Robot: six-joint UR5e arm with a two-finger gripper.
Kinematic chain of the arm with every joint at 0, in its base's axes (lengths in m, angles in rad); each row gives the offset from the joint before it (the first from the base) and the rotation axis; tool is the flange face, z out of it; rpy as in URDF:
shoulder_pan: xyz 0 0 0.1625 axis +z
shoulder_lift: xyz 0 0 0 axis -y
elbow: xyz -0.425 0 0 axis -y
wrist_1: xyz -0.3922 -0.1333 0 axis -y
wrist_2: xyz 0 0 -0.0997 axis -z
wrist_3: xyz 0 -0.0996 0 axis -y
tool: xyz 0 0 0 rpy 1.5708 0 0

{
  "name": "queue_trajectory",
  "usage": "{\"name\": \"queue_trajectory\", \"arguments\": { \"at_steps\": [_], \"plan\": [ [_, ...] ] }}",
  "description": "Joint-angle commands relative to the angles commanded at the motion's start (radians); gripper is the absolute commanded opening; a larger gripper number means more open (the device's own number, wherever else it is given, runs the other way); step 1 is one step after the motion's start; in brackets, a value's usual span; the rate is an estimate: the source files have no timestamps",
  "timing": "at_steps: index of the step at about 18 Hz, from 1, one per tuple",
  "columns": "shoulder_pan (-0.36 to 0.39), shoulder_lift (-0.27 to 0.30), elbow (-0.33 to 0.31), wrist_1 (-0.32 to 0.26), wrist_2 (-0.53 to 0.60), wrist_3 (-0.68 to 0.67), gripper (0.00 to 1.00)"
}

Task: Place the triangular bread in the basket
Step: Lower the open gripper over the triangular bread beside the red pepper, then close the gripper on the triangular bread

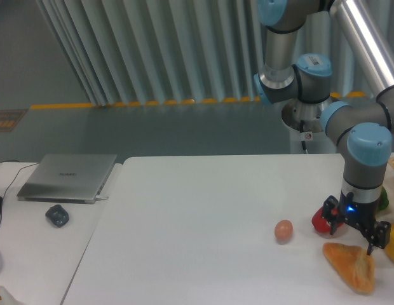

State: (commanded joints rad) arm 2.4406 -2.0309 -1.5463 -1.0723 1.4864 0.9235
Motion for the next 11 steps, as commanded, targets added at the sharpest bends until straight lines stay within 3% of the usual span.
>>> {"name": "queue_trajectory", "arguments": {
  "at_steps": [8,10,11],
  "plan": [
    [-0.011,-0.028,0.0,0.014,-0.005,0.014,1.0],
    [-0.011,-0.028,-0.002,0.012,-0.005,0.04,0.8],
    [-0.011,-0.026,-0.002,0.012,-0.005,0.044,0.62]
  ]
}}
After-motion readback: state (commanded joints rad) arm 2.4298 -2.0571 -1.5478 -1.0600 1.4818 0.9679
